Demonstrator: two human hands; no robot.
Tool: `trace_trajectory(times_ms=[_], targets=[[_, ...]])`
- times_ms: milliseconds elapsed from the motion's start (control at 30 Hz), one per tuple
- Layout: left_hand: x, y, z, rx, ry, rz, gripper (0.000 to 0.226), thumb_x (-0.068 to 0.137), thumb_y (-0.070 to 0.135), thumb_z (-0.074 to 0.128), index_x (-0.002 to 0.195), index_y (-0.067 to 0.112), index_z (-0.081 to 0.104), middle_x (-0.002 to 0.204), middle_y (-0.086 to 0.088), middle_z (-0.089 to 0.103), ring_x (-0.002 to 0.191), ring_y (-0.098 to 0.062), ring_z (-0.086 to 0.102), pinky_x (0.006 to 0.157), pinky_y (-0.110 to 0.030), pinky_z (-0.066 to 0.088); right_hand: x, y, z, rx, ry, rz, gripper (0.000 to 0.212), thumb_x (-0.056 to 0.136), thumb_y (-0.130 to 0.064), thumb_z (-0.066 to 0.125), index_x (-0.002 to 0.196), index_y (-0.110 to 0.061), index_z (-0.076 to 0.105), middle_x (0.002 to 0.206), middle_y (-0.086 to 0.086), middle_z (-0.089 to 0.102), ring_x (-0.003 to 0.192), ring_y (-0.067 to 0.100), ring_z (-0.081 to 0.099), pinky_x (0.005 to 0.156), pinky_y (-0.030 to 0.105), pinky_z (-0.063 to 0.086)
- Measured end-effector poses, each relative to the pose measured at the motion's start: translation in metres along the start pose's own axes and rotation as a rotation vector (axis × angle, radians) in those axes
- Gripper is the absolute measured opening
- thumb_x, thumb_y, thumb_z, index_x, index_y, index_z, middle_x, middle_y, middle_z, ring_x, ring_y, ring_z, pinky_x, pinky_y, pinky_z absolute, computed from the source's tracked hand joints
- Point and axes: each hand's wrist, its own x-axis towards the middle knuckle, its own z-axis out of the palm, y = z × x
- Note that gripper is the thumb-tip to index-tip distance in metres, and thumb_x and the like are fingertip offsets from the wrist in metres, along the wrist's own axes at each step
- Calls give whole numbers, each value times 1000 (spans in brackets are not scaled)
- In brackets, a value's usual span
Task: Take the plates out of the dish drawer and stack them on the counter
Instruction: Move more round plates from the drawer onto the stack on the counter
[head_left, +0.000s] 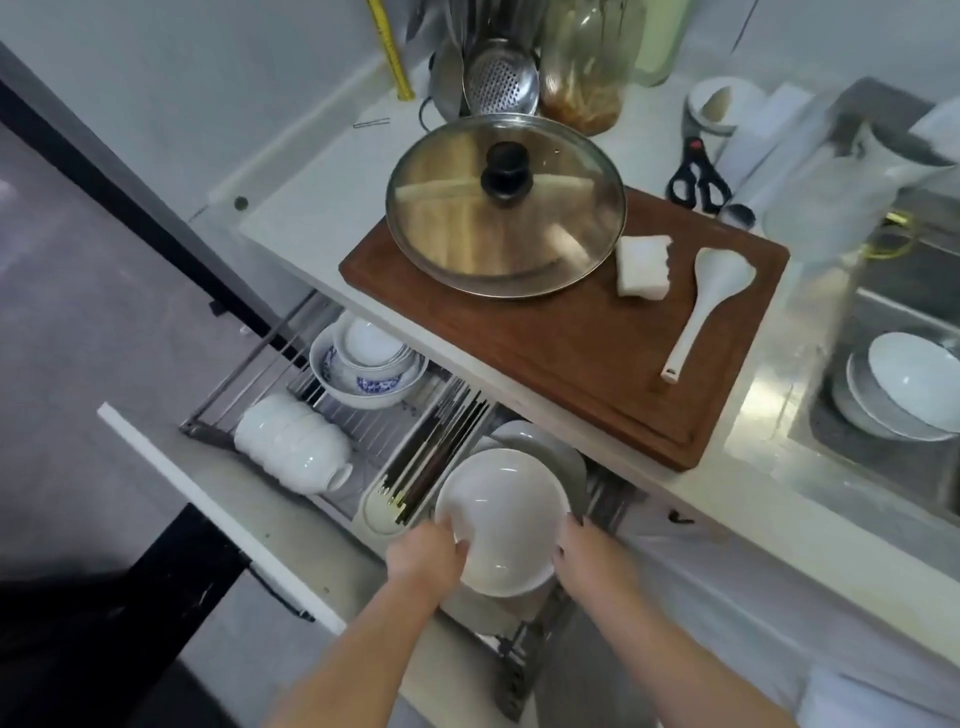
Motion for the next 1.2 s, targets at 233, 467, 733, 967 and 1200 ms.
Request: trace_trajectory(times_ms=[233,467,733,967,1200], targets=[[29,0,16,13,16,-98,67,99,29,35,152,11,-2,103,-4,69,86,-21,66,63,-33,51,31,-3,21,-128,-42,135,55,97,-13,43,148,-4,23,135,13,54,120,26,57,95,37,51],[49,-9,23,-22,-4,-108,62,98,14,35,152,16,3,105,-4,69,87,-22,67,62,-33,47,48,-5,26,-41,-41,208,58,99,-9,39,151,-11,12,127,15,61,110,27,63,93,37,53],[44,-13,18,-51,-18,-92,54,93,8,35,145,14,20,101,-5,69,85,-24,66,63,-34,48,38,-10,24,-45,41,232,56,97,-4,43,148,-5,19,114,10,67,99,21,68,84,33,57],[11,-21,-17,-126,65,-67,40,90,9,35,130,15,37,94,-2,63,86,-23,62,67,-34,43,-5,-16,3,54,66,178,60,95,-5,47,149,-7,21,114,9,69,98,19,69,80,31,56],[-39,-31,-52,-220,134,12,30,89,13,39,118,17,44,106,-5,65,94,-25,61,74,-35,47,-58,-25,-32,192,99,127,48,95,-10,42,141,-9,28,109,8,67,94,23,67,73,35,53]])
